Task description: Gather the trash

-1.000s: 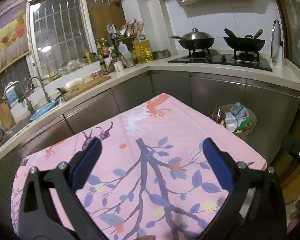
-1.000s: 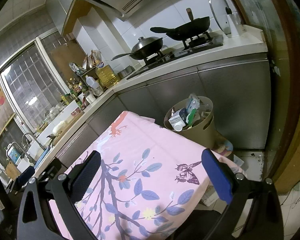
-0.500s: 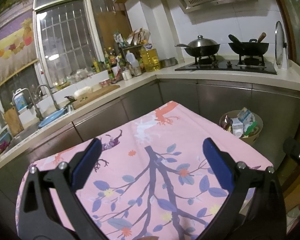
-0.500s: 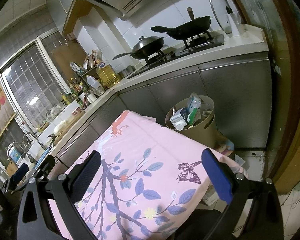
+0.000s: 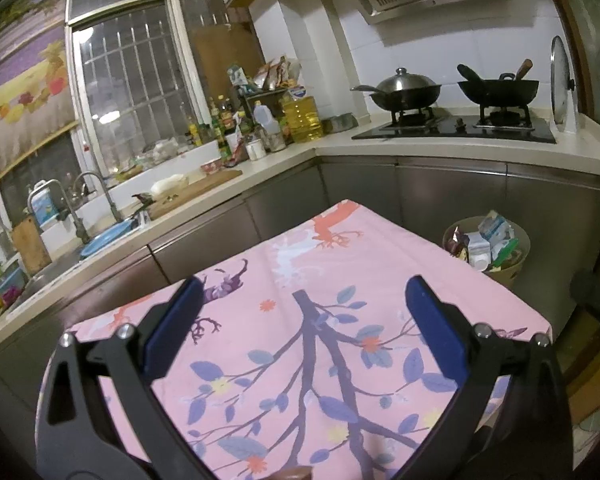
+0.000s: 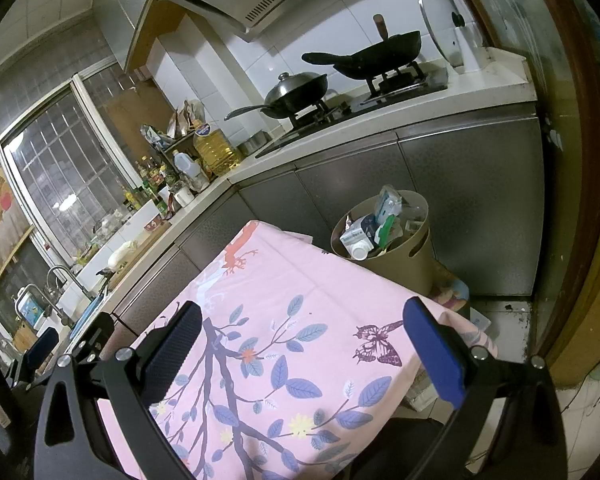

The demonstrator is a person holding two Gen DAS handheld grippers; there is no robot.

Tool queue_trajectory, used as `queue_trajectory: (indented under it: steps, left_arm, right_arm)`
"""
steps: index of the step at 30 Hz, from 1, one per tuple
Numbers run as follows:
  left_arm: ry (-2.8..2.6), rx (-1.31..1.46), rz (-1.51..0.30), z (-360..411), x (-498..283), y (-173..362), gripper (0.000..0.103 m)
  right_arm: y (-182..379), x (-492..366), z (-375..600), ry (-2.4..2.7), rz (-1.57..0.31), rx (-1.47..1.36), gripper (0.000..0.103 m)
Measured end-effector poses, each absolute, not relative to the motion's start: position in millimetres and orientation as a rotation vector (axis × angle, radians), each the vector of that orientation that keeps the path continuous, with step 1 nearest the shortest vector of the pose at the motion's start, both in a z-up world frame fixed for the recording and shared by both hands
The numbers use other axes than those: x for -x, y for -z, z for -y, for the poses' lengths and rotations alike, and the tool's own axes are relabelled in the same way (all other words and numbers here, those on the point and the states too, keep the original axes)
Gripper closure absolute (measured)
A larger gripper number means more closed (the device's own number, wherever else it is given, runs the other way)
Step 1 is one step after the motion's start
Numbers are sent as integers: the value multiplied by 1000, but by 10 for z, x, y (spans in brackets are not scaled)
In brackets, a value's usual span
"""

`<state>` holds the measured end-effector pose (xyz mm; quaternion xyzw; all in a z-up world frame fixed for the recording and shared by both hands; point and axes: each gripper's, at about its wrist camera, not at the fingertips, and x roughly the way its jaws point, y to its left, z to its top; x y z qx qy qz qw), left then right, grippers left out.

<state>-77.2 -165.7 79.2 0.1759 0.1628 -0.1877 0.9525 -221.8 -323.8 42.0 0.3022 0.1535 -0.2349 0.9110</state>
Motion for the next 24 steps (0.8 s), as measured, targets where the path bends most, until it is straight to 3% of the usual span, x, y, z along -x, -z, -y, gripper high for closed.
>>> queue_trajectory:
  steps: [24]
  left_arm:
    - [453,-316,-432,1669,682,-690,6]
  right_arm:
    - [-400,2225,3220,483,-321,-628,6]
